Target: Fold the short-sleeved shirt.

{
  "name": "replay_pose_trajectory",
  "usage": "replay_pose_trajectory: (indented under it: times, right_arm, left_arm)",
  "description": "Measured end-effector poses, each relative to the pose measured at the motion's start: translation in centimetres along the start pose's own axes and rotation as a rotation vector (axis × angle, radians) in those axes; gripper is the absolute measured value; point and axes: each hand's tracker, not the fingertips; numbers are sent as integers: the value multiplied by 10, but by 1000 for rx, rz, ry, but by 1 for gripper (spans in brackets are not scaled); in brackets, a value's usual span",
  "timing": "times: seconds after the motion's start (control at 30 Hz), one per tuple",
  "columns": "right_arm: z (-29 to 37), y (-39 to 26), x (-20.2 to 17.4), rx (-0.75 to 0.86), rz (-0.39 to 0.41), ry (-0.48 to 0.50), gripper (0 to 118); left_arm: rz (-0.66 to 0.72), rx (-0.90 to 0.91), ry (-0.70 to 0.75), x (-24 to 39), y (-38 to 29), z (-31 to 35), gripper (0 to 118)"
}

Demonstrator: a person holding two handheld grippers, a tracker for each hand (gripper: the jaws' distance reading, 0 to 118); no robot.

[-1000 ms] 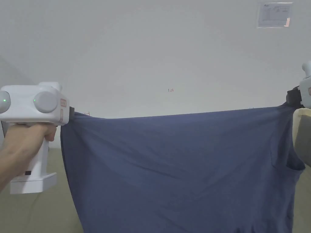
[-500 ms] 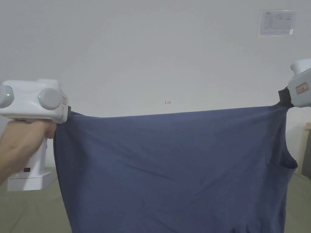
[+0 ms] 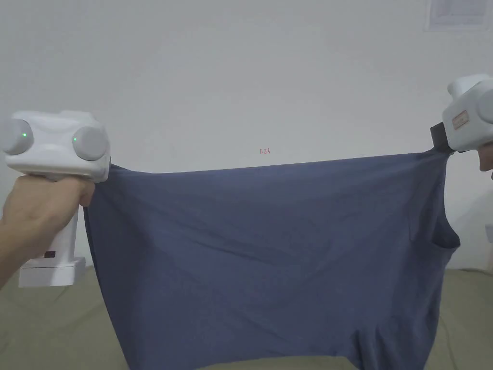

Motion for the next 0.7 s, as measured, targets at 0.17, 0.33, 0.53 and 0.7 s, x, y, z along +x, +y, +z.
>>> replay_pose_trajectory:
  times: [0.17,0.33,0.53,0.7]
  right_arm:
    - [-33,-33,-9,-50,1,15,3]
    - [-56,-104,-23,-145,23,44,3]
    - [-48,-210,-37,-278,43,121,3]
    - [-5,-283,-35,-344,12,159,3]
  left_arm:
    - [9,-34,4,14,-38,-34,5]
    - [-12,-133,-23,24,-106,-59,5]
    - [-80,-276,-93,27,-213,-54,5]
    - [-79,-386,-127,13,-290,-19,5]
